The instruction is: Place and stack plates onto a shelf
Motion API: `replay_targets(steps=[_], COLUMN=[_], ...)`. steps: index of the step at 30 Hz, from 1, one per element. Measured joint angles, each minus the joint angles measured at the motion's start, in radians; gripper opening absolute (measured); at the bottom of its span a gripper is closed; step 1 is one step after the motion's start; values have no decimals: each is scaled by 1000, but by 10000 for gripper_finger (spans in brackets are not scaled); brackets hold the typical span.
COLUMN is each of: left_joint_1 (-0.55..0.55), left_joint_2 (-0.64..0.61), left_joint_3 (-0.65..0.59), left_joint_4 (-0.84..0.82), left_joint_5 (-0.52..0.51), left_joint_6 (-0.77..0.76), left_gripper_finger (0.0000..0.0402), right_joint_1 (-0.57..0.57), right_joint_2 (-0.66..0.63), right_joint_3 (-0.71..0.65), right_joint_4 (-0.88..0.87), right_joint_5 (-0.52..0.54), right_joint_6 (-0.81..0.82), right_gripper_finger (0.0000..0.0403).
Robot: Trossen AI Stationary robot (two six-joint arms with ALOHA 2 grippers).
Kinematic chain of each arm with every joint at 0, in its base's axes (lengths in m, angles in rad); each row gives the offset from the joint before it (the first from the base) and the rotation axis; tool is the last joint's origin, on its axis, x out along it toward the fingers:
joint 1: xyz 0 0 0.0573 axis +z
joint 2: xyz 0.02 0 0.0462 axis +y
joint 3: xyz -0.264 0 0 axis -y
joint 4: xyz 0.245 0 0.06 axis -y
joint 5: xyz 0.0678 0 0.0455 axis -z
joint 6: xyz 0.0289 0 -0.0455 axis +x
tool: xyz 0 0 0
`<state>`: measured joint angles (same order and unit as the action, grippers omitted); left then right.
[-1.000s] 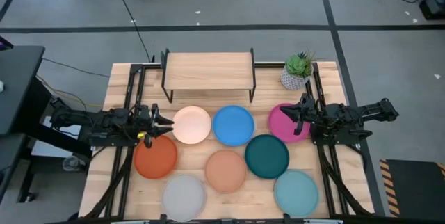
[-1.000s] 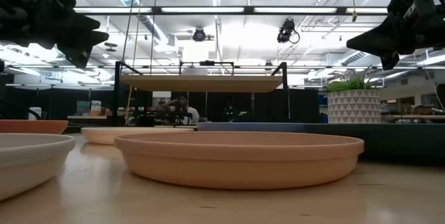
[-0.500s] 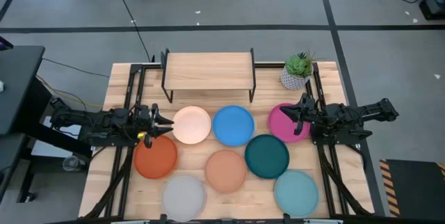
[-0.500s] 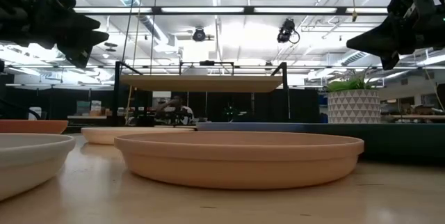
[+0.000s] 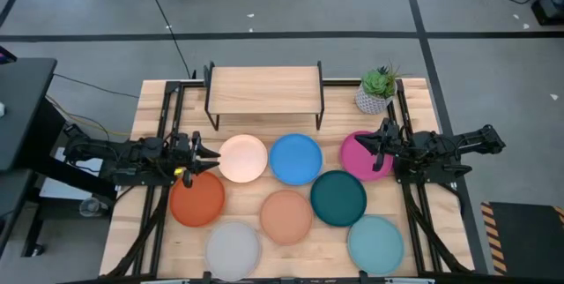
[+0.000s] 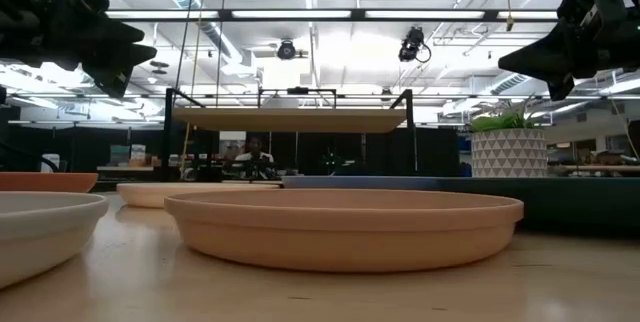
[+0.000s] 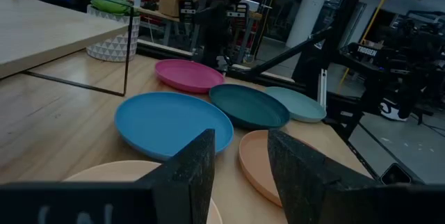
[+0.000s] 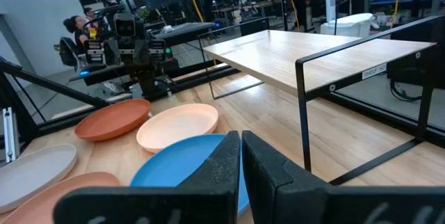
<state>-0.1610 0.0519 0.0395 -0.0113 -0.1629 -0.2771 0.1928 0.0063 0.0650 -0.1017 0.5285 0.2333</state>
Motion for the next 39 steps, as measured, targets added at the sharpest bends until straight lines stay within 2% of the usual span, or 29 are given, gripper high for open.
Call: replay_targets(steps=[18,27,32,39], left_joint_1=[0,1,1,1], left_joint_2=[0,0,0,0], left_joint_3=[0,0,0,0], left_joint_4=[0,96,98,180], left_joint_5=[0,0,0,-61], left_joint_6=[6,260,262,262], left_gripper_finger=[141,141,141,141], right_joint_1=[0,0,0,0], right_joint_2=[0,0,0,0], right_joint_3=[0,0,0,4], right_joint_4=[0,32,106,229], right_joint_5=[0,0,0,-6], right_joint_6=[0,2,66,-20], right_gripper_finger=[23,23,23,22])
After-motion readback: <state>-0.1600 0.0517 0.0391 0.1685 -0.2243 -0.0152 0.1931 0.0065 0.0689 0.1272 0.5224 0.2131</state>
